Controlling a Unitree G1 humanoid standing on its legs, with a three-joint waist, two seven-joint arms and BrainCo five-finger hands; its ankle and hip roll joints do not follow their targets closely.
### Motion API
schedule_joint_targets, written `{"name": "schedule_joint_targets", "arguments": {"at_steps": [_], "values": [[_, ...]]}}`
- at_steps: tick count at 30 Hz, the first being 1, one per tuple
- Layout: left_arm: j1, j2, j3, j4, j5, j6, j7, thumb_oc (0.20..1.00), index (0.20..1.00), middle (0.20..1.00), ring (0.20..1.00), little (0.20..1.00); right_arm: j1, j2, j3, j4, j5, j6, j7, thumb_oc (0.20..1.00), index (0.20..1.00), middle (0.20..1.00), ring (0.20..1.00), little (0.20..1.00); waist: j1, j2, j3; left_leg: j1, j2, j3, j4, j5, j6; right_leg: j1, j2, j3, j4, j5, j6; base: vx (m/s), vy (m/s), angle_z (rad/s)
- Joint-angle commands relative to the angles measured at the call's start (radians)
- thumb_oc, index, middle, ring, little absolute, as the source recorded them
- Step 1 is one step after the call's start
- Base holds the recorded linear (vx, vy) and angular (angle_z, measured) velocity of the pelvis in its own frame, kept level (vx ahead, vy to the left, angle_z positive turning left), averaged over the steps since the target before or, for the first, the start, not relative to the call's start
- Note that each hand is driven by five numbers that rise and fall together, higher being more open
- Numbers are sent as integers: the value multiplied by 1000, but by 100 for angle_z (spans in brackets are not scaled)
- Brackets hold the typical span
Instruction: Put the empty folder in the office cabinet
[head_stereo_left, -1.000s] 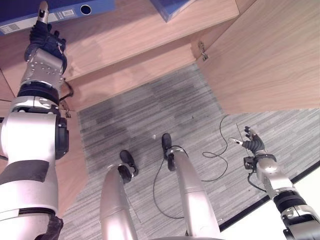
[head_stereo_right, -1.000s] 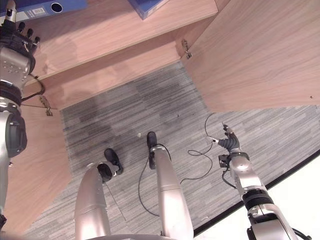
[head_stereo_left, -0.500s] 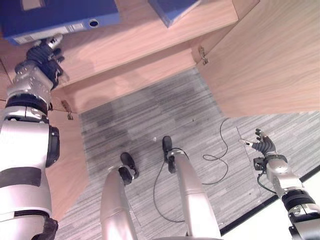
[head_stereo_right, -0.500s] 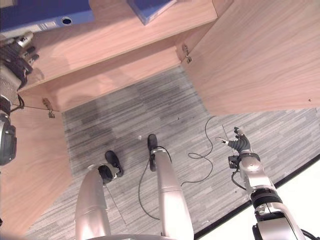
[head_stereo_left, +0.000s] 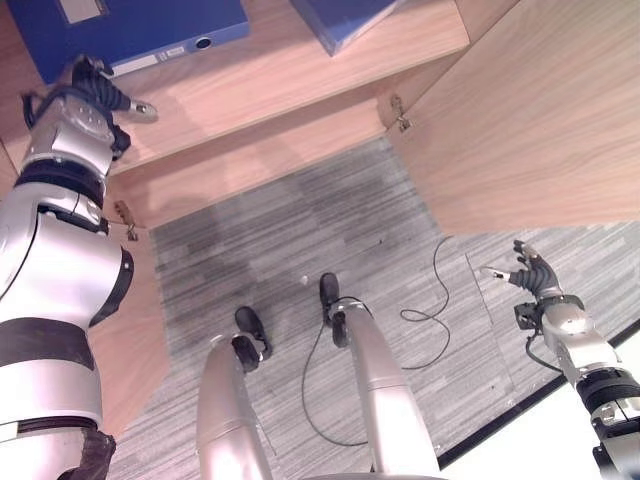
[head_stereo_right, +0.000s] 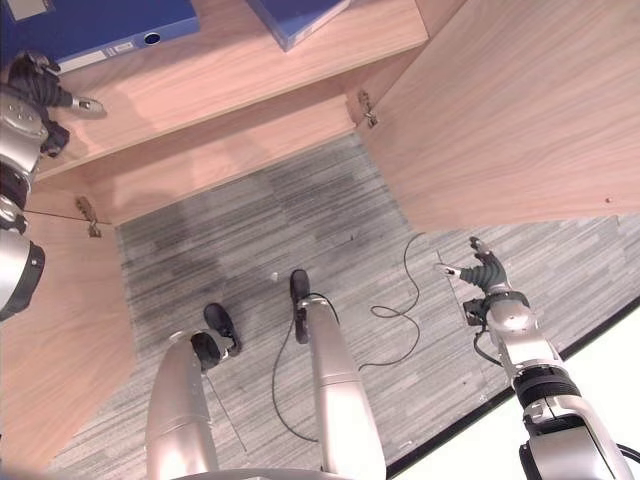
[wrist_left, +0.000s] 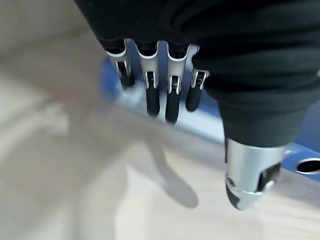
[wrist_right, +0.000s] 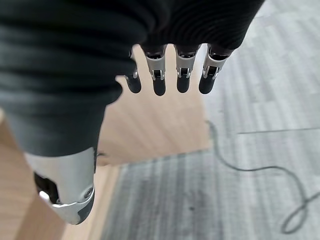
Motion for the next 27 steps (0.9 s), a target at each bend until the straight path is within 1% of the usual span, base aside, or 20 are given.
{"name": "schedule_joint_targets", "arguments": {"at_steps": [1, 2, 3, 5, 6, 9, 11, 12, 15, 16, 17, 21, 22, 23, 24, 25, 26, 27], "values": [[-146, 12, -125, 52, 227, -11, 17, 1000, 1000, 1000, 1000, 1000, -12, -69, -1, 37, -42, -31, -19, 1000, 1000, 1000, 1000, 1000, -15, 24, -37, 19, 55, -65, -5, -78, -12, 75, -67, -89, -142, 54, 44, 0, 0, 0], [-156, 8, -184, 37, 314, -10, 7, 1000, 1000, 1000, 1000, 1000, -6, -69, 0, 26, -50, -34, -19, 1000, 1000, 1000, 1000, 1000, -15, 26, -38, 18, 56, -65, -6, -79, -12, 75, -69, -89, -143, 56, 45, 0, 0, 0], [-154, 6, -222, 30, 368, -14, -1, 1000, 1000, 1000, 1000, 1000, -3, -72, 2, 22, -56, -39, -20, 1000, 1000, 1000, 1000, 1000, -15, 29, -38, 17, 56, -66, -5, -79, -12, 76, -69, -88, -143, 56, 46, 0, 0, 0], [-142, -2, -275, 7, 468, -19, -18, 1000, 1000, 1000, 1000, 1000, 7, -67, 0, 13, -66, -45, -21, 1000, 1000, 1000, 1000, 1000, -12, 33, -39, 19, 54, -67, -8, -83, -10, 76, -69, -87, -144, 55, 49, 0, 0, 0], [-137, -6, -281, -1, 482, -20, -22, 1000, 1000, 1000, 1000, 1000, 14, -64, 0, 12, -69, -48, -23, 1000, 1000, 1000, 1000, 1000, -10, 35, -40, 21, 53, -65, -11, -84, -9, 77, -70, -86, -146, 55, 50, 18, 31, 0], [-152, -22, -280, -39, 504, -11, 18, 1000, 1000, 1000, 1000, 1000, 35, -59, -5, 14, -70, -58, -23, 1000, 1000, 1000, 1000, 1000, -2, 36, -40, 23, 47, -68, -16, -84, -7, 79, -77, -88, -153, 55, 52, 0, 0, 0], [-139, -27, -263, -61, 521, -5, 55, 1000, 1000, 1000, 1000, 1000, 46, -58, -11, 12, -72, -70, -27, 1000, 1000, 1000, 1000, 1000, 5, 35, -36, 25, 43, -69, -21, -84, -6, 79, -80, -89, -154, 53, 53, 0, 0, 0], [-138, -27, -262, -61, 521, -5, 55, 1000, 1000, 1000, 1000, 1000, 47, -59, -11, 12, -72, -70, -27, 1000, 1000, 1000, 1000, 1000, 5, 35, -37, 25, 43, -69, -21, -84, -6, 79, -80, -89, -154, 53, 53, 0, 0, 0], [-131, -37, -186, -117, 511, 17, 158, 1000, 1000, 1000, 1000, 1000, 68, -41, -16, 21, -75, -92, -40, 1000, 1000, 1000, 1000, 1000, 18, 26, -28, 23, 37, -73, -24, -83, -5, 79, -85, -92, -155, 48, 52, 3, -13, 1], [-118, -41, -135, -156, 504, 35, 225, 1000, 1000, 1000, 1000, 1000, 75, -26, -15, 29, -75, -105, -53, 1000, 1000, 1000, 1000, 1000, 26, 21, -22, 23, 32, -75, -27, -82, -4, 78, -89, -95, -155, 46, 51, 8, -30, 3], [-115, -41, -132, -158, 505, 36, 226, 1000, 1000, 1000, 1000, 1000, 75, -27, -15, 29, -75, -106, -53, 1000, 1000, 1000, 1000, 1000, 26, 22, -22, 24, 32, -75, -28, -82, -4, 79, -89, -95, -155, 46, 51, 11, -37, 2], [-24, -63, 52, -319, 433, 50, 375, 1000, 1000, 1000, 1000, 1000, 106, 40, -9, 57, -75, -123, -79, 1000, 1000, 1000, 1000, 1000, 48, 12, -15, 36, 13, -84, -52, -82, -2, 86, -105, -103, -167, 38, 48, 16, -34, 4], [-12, -60, 62, -330, 435, 55, 376, 1000, 1000, 1000, 1000, 1000, 109, 37, -7, 56, -76, -124, -80, 1000, 1000, 1000, 1000, 1000, 47, 15, -17, 39, 12, -84, -54, -81, -1, 88, -105, -102, -167, 38, 48, 20, -28, 7], [83, -43, 180, -499, 394, 43, 441, 1000, 1000, 1000, 1000, 1000, 130, 73, -15, 61, -74, -127, -91, 1000, 1000, 1000, 1000, 1000, 64, 8, -13, 56, 2, -83, -74, -81, -3, 101, -109, -108, -177, 33, 47, 10, -17, 6], [98, -39, 191, -514, 397, 48, 439, 1000, 1000, 1000, 1000, 1000, 133, 69, -13, 61, -75, -127, -91, 1000, 1000, 1000, 1000, 1000, 63, 11, -15, 60, 2, -83, -76, -80, -3, 103, -109, -107, -178, 34, 46, 27, -27, 6], [221, -33, 305, -663, 395, 33, 488, 1000, 1000, 1000, 1000, 1000, 152, 101, -33, 55, -76, -127, -101, 1000, 1000, 1000, 1000, 1000, 79, 5, -8, 77, -7, -81, -89, -85, -5, 116, -110, -109, -186, 27, 45, 13, -9, 8], [282, -47, 366, -744, 400, 40, 498, 1000, 1000, 1000, 1000, 1000, 159, 107, -28, 54, -79, -125, -105, 1000, 1000, 1000, 1000, 1000, 79, 10, -13, 89, -12, -78, -102, -82, -4, 126, -110, -108, -196, 29, 44, 18, -8, 7], [311, -56, 390, -780, 408, 26, 502, 1000, 1000, 1000, 1000, 1000, 160, 114, -34, 51, -82, -123, -108, 1000, 1000, 1000, 1000, 1000, 82, 9, -11, 93, -15, -76, -107, -83, -5, 130, -110, -108, -200, 29, 44, 2, 13, 13]]}}
